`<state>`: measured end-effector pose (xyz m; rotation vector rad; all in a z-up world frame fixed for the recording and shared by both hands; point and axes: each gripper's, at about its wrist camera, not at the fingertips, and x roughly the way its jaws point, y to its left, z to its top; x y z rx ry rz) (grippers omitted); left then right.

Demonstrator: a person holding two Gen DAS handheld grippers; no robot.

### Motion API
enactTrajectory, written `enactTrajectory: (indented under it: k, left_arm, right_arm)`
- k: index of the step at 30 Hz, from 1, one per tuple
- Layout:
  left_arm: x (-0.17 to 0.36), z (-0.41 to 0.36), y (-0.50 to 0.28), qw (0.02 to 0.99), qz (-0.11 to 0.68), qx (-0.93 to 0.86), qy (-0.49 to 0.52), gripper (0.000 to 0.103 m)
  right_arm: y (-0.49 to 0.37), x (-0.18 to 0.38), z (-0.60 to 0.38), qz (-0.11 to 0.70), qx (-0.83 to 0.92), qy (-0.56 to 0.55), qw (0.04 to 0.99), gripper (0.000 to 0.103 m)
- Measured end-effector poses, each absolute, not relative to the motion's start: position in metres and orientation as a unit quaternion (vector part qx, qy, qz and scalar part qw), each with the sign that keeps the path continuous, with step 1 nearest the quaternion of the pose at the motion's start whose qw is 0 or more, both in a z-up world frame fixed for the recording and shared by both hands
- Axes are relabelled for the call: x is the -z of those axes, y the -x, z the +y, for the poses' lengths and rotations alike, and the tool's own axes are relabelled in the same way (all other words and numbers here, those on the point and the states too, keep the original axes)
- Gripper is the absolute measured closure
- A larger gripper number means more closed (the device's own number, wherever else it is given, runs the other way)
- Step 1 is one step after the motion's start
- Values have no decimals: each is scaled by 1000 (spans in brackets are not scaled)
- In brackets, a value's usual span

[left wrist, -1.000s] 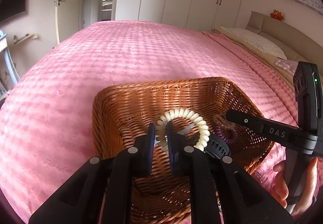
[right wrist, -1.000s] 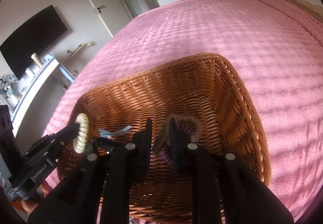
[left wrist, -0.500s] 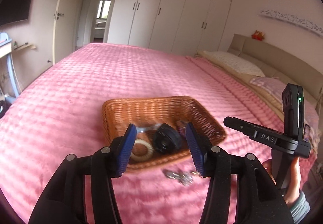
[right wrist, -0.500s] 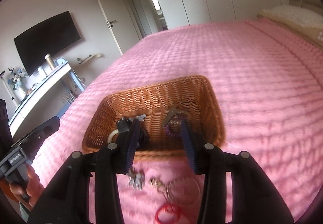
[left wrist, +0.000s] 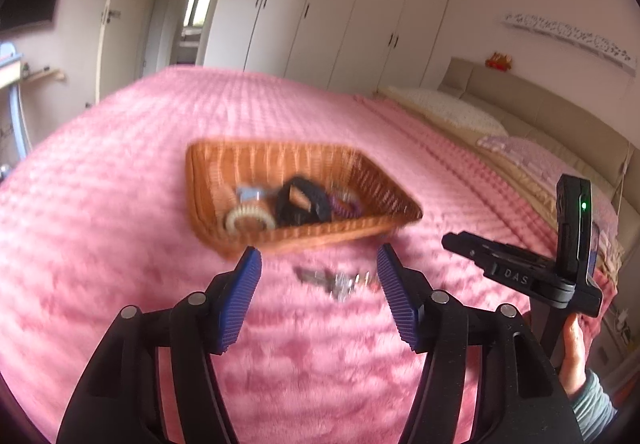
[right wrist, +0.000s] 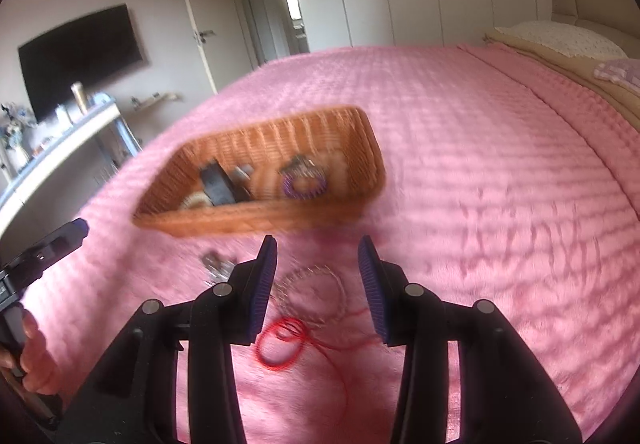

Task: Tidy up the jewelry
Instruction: 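Grasp the rhinestone clip with the left tool while the right tool grasps the bead chain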

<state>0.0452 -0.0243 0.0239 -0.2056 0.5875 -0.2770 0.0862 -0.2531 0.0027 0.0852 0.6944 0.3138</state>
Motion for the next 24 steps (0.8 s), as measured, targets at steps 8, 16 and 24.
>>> enactTrajectory:
  k: [8, 16, 24]
  left_arm:
    - [31, -44, -81, 901, 376, 137, 166, 44]
    - [46, -82, -116, 895, 415, 102, 128, 51]
    - [51, -85, -121, 891, 428, 99, 118, 88]
  right_arm:
    - [-103, 26, -247, 376, -139, -26, 916, 64]
    - [-110, 40, -250, 397, -135, -32, 907, 68]
    - [-113, 45, -250, 409, -141, -36, 901, 69]
